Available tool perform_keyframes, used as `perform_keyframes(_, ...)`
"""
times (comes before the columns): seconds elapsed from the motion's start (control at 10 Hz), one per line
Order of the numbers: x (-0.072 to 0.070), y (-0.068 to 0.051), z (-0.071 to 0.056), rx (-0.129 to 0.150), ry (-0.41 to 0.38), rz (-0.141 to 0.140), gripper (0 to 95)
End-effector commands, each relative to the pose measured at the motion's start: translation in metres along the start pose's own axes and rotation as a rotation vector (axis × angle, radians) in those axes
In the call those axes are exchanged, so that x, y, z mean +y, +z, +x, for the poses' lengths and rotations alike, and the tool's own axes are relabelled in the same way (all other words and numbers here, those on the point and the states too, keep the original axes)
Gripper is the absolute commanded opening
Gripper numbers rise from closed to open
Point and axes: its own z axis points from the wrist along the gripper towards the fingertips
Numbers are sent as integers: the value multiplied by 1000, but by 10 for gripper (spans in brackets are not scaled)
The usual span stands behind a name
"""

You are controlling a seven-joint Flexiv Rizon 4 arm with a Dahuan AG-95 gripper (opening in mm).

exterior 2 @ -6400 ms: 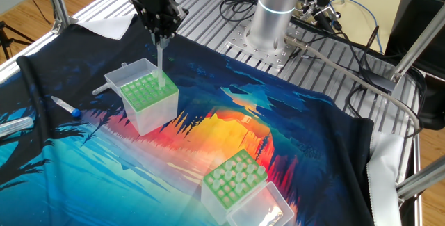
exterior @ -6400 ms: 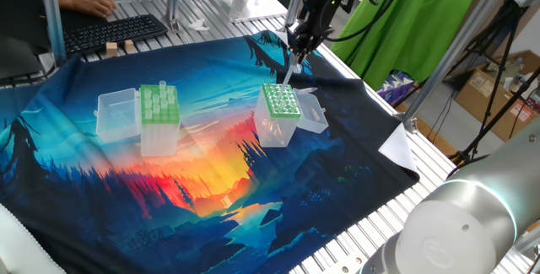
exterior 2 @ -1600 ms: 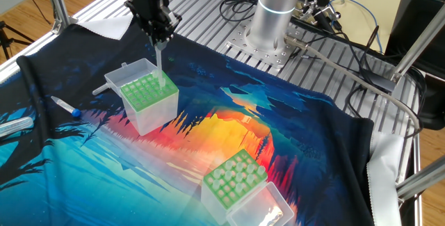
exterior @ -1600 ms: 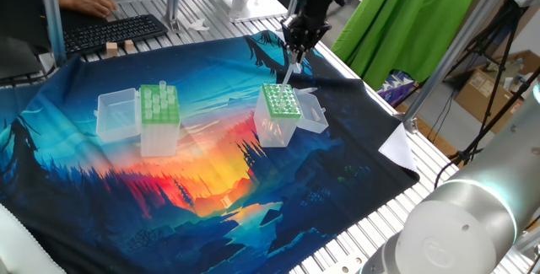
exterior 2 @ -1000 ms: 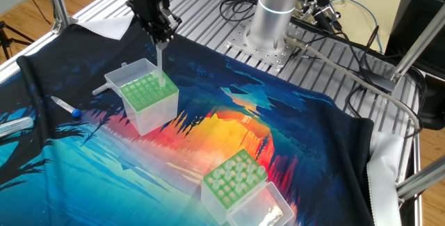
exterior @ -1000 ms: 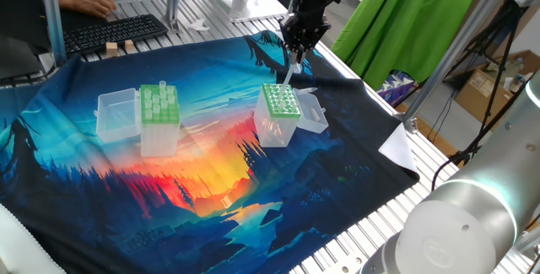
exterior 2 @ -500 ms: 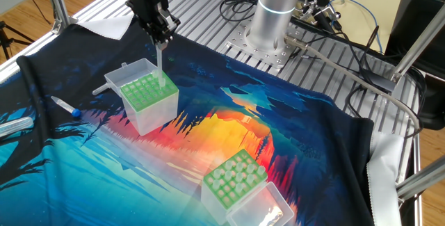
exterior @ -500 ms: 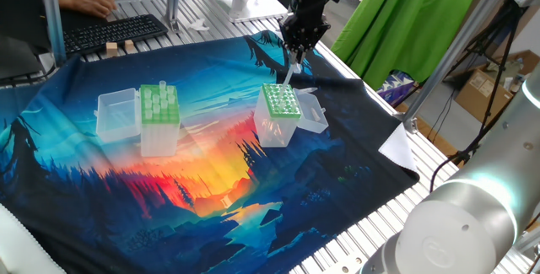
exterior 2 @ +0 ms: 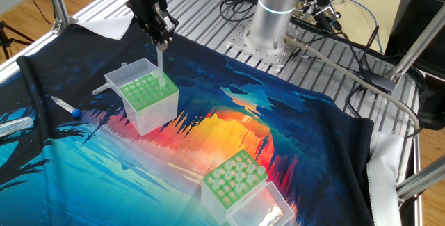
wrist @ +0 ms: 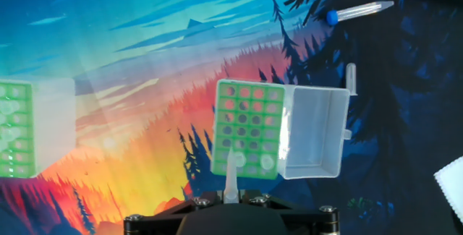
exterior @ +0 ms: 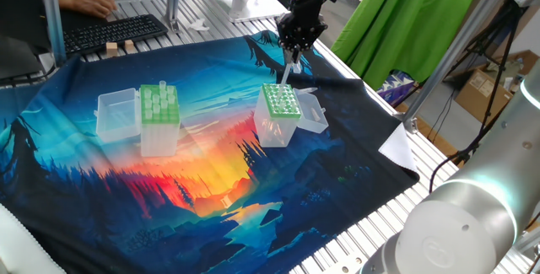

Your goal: Transfer all large pipette tips from one holder to another

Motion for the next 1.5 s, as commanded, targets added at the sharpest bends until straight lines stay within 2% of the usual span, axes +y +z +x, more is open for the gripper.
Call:
perform_keyframes(0.1, 0, 0, -4, 2, -4, 1, 0)
perform_keyframes(0.3, -3, -8, -11, 4, -21, 7, 0)
perform_keyframes(0.7, -4, -9, -13, 3, -15, 11, 0)
perform_keyframes(1.3, 2, -2, -15, 3, -15, 8, 0)
perform_keyframes(1.5, 2, 6, -14, 0, -15, 6, 0)
